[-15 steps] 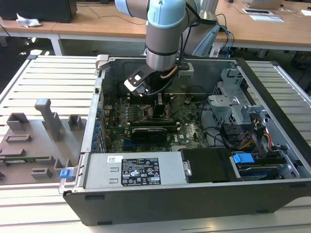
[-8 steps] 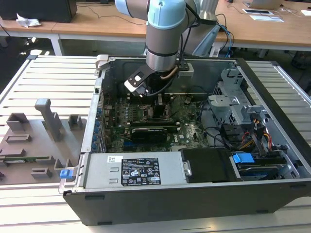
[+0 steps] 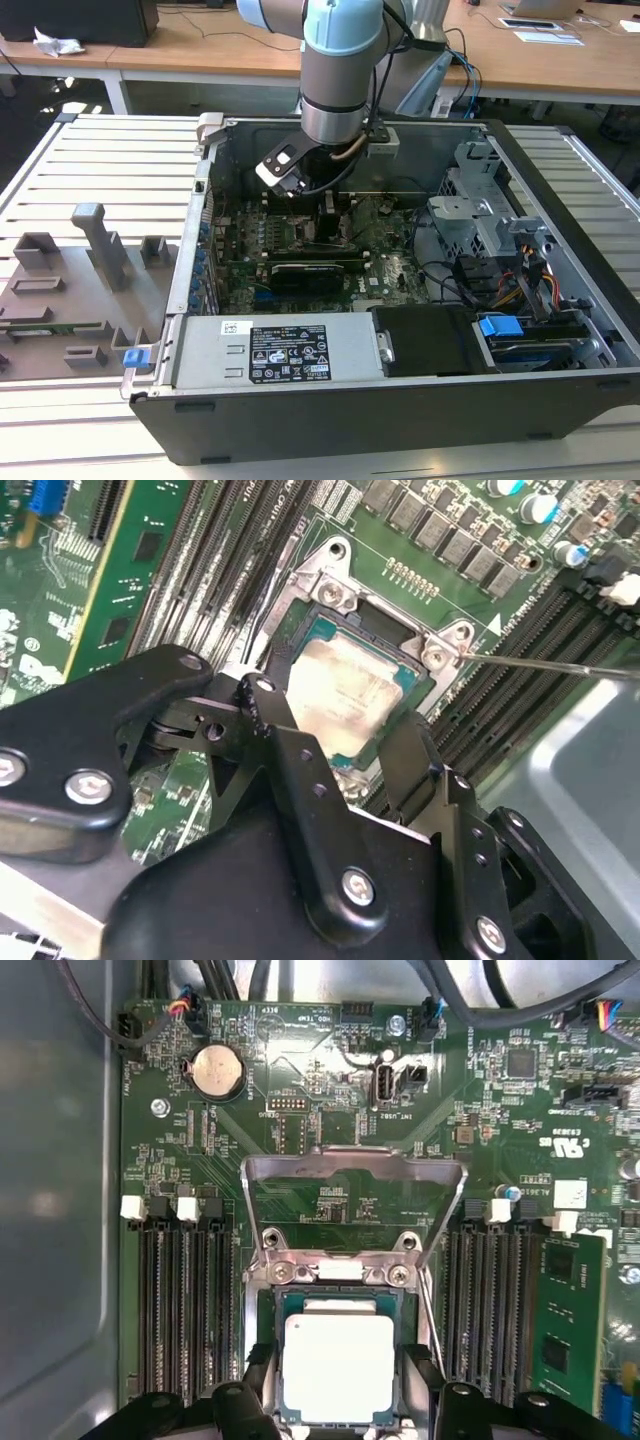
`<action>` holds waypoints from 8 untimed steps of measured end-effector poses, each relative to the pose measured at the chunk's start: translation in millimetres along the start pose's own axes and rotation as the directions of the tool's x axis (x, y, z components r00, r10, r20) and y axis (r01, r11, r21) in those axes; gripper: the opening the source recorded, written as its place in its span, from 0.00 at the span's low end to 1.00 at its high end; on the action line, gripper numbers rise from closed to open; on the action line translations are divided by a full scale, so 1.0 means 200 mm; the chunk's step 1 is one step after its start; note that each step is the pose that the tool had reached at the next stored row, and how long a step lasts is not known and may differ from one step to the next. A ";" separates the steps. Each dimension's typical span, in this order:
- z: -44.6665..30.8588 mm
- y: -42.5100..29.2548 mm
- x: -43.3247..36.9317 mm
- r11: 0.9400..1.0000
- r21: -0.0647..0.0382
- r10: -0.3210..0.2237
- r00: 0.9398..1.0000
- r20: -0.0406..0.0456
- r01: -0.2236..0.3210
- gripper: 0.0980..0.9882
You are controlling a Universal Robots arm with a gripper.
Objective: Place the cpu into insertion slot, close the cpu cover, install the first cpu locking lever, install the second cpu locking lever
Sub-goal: 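Place the cpu into insertion slot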
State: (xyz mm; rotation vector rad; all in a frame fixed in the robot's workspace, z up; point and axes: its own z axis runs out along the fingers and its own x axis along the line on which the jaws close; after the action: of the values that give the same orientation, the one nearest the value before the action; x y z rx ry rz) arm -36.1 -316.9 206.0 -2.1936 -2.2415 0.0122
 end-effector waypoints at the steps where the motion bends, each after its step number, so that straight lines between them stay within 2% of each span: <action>1: -0.019 0.000 0.001 1.000 0.000 0.000 1.000 0.001 0.000 0.59; 3: -0.029 0.000 0.001 1.000 0.000 0.000 1.000 0.002 0.000 0.57; 4: -0.029 -0.002 0.002 1.000 0.000 0.000 1.000 0.002 0.000 0.49; 5: -0.029 -0.004 0.002 1.000 0.000 0.000 1.000 0.002 0.000 0.49; 7: -0.030 -0.013 -0.001 1.000 0.000 -0.001 1.000 0.001 0.001 0.35; 8: -0.030 -0.018 -0.002 1.000 0.000 -0.001 1.000 -0.001 0.001 0.35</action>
State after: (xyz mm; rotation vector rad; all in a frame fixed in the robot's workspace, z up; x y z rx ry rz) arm -39.5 -317.4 212.0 -2.1921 -2.2424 0.0117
